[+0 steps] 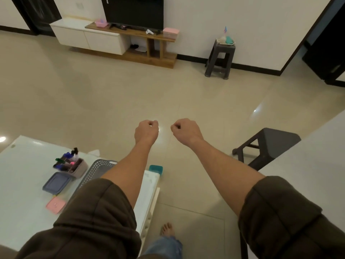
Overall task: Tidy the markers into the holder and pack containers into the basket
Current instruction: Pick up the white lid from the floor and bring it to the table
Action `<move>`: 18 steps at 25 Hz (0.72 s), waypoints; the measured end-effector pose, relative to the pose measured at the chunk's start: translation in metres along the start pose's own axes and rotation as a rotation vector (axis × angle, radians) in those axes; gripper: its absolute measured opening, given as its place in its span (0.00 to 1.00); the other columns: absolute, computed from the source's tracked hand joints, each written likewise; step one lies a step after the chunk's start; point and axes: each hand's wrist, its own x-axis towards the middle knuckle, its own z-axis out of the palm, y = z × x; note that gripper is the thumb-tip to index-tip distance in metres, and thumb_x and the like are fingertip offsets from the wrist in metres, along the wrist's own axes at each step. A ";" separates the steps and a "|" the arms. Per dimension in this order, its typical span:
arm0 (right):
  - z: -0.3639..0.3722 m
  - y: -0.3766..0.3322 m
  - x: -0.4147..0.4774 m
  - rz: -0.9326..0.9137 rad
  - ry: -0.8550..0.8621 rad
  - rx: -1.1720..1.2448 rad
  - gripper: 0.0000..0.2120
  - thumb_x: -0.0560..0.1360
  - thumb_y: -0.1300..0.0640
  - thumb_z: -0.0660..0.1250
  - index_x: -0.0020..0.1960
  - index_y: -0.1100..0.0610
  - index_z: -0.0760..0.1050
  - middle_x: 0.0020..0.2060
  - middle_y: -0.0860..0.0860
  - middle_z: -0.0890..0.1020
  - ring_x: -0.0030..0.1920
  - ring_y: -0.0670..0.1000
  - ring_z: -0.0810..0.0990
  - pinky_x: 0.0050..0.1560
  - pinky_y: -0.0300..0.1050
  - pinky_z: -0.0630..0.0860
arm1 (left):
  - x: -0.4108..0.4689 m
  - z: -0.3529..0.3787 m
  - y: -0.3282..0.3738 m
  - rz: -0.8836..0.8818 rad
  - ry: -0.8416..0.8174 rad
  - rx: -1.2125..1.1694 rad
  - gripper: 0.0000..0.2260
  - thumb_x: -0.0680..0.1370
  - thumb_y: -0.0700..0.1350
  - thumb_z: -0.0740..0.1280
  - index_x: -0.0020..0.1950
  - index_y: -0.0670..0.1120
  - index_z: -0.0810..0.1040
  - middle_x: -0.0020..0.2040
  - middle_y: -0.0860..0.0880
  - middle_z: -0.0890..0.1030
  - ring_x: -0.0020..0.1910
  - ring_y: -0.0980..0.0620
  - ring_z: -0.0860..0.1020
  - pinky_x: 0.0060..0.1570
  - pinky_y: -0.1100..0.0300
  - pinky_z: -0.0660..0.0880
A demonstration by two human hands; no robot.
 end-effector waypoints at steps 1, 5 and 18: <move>-0.008 0.003 0.018 -0.001 0.005 -0.004 0.13 0.77 0.53 0.61 0.42 0.56 0.82 0.38 0.53 0.85 0.40 0.57 0.83 0.42 0.49 0.82 | 0.015 0.008 0.011 -0.003 0.001 -0.008 0.16 0.77 0.55 0.60 0.49 0.48 0.82 0.45 0.48 0.85 0.47 0.43 0.83 0.53 0.48 0.80; -0.036 0.007 0.079 -0.019 0.014 0.006 0.13 0.78 0.52 0.62 0.43 0.56 0.82 0.39 0.53 0.85 0.41 0.57 0.83 0.42 0.49 0.81 | 0.067 0.028 0.051 -0.002 0.026 -0.015 0.17 0.75 0.57 0.59 0.49 0.49 0.82 0.46 0.49 0.85 0.48 0.43 0.83 0.53 0.47 0.80; -0.088 0.055 0.297 -0.257 -0.152 -0.066 0.14 0.76 0.53 0.62 0.43 0.58 0.83 0.41 0.54 0.87 0.45 0.58 0.84 0.47 0.49 0.82 | 0.175 0.124 0.127 -0.273 0.261 -0.079 0.20 0.72 0.58 0.58 0.45 0.45 0.83 0.44 0.46 0.86 0.46 0.41 0.84 0.50 0.48 0.81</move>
